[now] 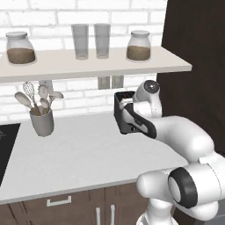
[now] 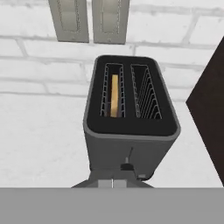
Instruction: Start the toaster. Once the lever pops up, take the bread to the plate on the dining counter.
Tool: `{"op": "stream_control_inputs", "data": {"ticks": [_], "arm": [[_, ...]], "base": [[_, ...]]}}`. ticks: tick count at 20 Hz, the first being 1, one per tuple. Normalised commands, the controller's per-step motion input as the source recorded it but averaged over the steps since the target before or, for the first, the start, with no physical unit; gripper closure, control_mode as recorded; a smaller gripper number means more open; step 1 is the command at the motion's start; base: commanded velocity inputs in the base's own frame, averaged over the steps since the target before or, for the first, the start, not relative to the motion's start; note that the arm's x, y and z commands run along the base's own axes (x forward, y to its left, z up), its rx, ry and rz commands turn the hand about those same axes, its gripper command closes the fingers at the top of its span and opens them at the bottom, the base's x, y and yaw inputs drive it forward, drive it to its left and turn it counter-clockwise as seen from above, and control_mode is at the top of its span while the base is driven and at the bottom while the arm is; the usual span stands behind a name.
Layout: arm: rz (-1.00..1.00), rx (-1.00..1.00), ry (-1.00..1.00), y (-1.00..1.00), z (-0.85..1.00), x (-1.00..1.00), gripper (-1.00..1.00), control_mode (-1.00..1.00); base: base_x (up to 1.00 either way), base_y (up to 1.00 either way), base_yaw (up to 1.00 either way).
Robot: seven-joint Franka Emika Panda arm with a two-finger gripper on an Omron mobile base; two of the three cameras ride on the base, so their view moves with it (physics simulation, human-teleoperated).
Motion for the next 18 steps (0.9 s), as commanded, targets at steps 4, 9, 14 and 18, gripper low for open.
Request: {"op": "stream_control_inputs", "data": {"ticks": [4,9,14,18], "arm": [[0.0,0.0,-0.18,0.16,0.22,0.0,1.0,-1.0],[0.0,0.0,-0.07,0.09,-0.01,0.13,-1.0,-1.0],[-0.01,0.0,0.06,-0.03,0.0,0.35,-1.0,-1.0],[0.0,0.0,0.09,0.0,0.0,0.55,-1.0,-1.0]], "base": [[0.0,0.0,0.0],[0.0,0.0,0.0],[0.0,0.0,0.0],[0.0,0.0,0.0]]}}
